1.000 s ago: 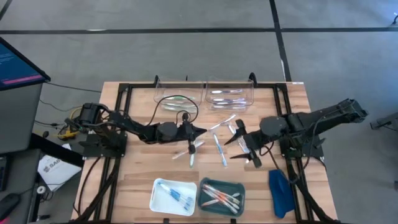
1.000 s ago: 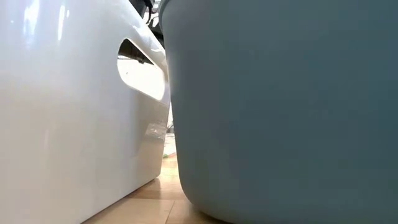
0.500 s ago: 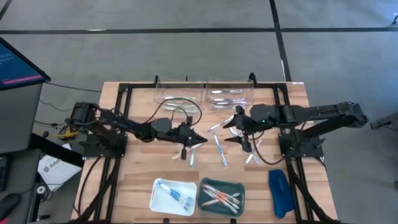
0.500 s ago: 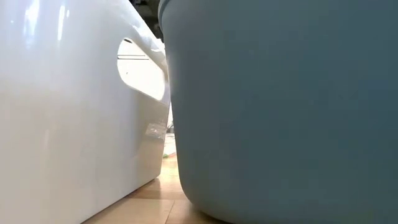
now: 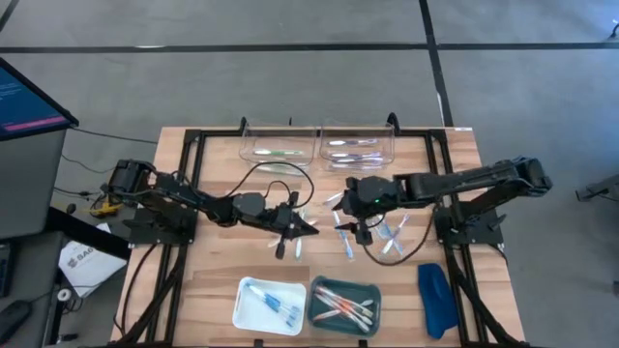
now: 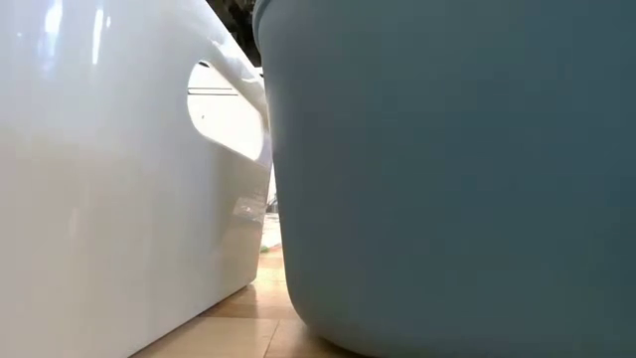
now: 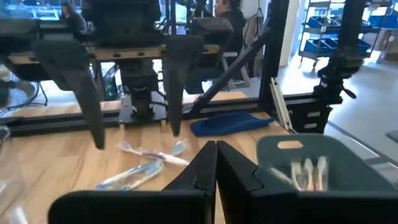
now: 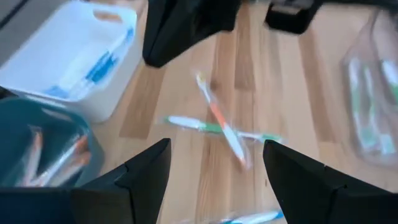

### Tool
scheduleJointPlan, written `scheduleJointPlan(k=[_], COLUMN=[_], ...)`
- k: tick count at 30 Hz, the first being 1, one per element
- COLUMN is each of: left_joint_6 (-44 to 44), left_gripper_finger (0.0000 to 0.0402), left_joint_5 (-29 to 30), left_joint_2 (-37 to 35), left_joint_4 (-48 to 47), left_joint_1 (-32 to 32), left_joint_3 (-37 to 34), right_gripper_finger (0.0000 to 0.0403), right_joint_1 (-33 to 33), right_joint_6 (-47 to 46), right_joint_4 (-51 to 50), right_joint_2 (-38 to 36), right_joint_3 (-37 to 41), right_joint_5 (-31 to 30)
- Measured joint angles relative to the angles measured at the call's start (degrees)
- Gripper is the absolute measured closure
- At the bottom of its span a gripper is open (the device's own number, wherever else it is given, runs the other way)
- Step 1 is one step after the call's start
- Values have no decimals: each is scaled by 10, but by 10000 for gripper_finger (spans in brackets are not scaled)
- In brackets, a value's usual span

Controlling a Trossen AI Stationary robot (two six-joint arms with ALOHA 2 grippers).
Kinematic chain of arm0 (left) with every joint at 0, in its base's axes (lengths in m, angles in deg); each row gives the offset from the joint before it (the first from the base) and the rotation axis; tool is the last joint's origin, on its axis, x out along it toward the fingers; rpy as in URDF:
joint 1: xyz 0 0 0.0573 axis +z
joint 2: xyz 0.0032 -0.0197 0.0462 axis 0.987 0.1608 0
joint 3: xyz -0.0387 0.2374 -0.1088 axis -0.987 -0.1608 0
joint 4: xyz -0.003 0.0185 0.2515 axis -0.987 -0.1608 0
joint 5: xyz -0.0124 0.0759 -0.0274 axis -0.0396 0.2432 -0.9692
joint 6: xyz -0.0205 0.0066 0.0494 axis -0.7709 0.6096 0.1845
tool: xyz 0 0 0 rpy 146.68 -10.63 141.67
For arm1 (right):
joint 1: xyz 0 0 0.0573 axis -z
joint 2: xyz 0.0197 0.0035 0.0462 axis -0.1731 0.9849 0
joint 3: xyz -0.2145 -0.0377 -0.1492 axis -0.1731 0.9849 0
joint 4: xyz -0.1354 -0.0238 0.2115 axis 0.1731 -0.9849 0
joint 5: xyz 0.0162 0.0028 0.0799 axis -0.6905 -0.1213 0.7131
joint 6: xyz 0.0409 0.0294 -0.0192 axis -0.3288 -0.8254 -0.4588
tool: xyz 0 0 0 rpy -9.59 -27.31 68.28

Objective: Pick & Place Toothbrushes
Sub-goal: Put the blue toothbrush into the white bin

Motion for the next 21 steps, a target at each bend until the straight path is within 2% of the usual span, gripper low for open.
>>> scheduleJointPlan(k=[5,13,21], left_joint_6=[1,-4,-4], left_gripper_finger=[400,400,400], left_joint_5=[6,20,18], left_joint_2=[0,0,0], left_joint_4=[-2,-1,0], left_joint_1=[6,24,24], left_joint_3=[-18,-30,-31], right_gripper_finger=[153,153,153], right_joint_1=[9,42,59], right_joint_6=[-36,-182,-211], right_joint_4=[-39,-133,-192], right_joint_2=[36,80,167], right_joint_3=[-25,-44,-43], right_joint_5=[0,0,11])
